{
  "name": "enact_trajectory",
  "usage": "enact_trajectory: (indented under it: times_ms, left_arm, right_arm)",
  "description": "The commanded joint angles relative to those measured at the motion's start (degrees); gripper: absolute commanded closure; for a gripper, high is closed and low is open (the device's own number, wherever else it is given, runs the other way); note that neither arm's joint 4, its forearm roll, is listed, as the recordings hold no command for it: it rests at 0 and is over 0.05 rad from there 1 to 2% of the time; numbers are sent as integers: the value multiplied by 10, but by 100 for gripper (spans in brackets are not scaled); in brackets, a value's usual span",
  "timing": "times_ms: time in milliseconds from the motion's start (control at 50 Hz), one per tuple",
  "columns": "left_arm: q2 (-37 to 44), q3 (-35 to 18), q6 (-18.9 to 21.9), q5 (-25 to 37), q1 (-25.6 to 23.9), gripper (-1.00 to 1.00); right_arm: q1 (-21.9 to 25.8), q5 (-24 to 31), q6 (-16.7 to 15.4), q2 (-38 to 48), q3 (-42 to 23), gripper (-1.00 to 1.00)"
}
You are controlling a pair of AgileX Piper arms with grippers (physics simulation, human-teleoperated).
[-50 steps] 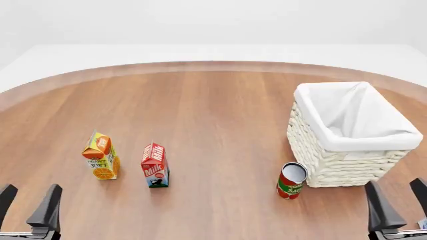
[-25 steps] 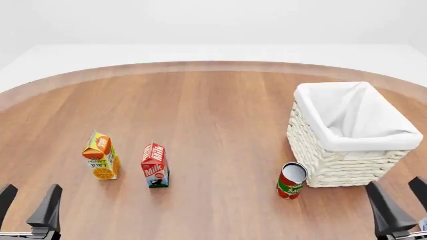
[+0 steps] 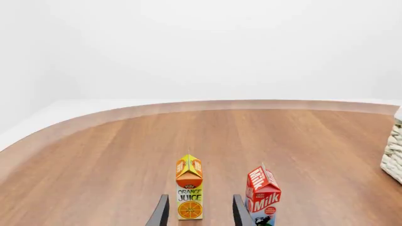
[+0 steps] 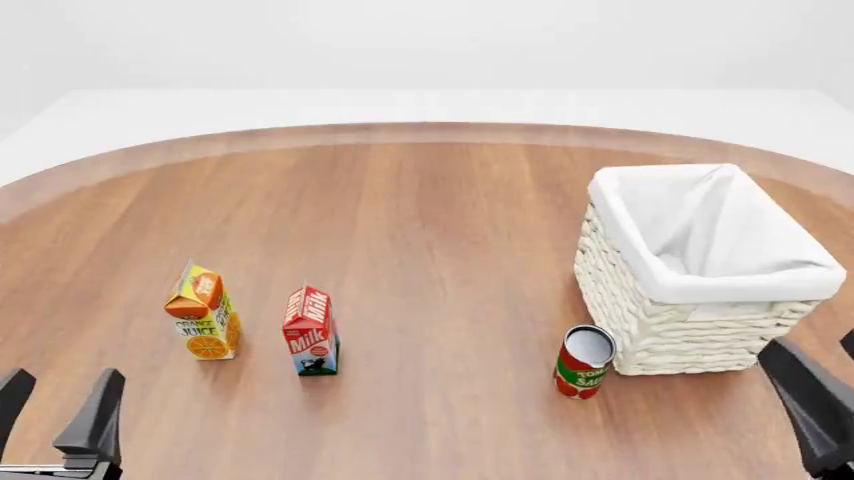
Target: Pick the milk and place it in the basket.
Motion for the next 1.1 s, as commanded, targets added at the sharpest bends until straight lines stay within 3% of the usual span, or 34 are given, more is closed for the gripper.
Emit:
enact_trajectory:
  times_ms: [20, 340, 520, 800, 940, 1020, 1100]
  left_arm:
    - [0, 0, 0, 0, 0, -100]
    - [0, 0, 0, 0, 0, -100]
    - [0, 0, 0, 0, 0, -100]
    - [0, 0, 0, 0, 0, -100]
    - [0, 0, 0, 0, 0, -100]
    - [0, 0, 0, 0, 0, -100]
    - [0, 0, 0, 0, 0, -100]
  right_arm:
    - [29, 35, 25, 50, -69, -100]
    - [65, 53, 63, 128, -126, -100]
    - [78, 49, 54, 192, -159, -100]
    - [105, 26, 118, 260, -170, -100]
    - [112, 24, 129, 291, -189, -100]
    - [127, 22, 154, 320, -200, -100]
    - [140, 23, 152, 334, -214, -100]
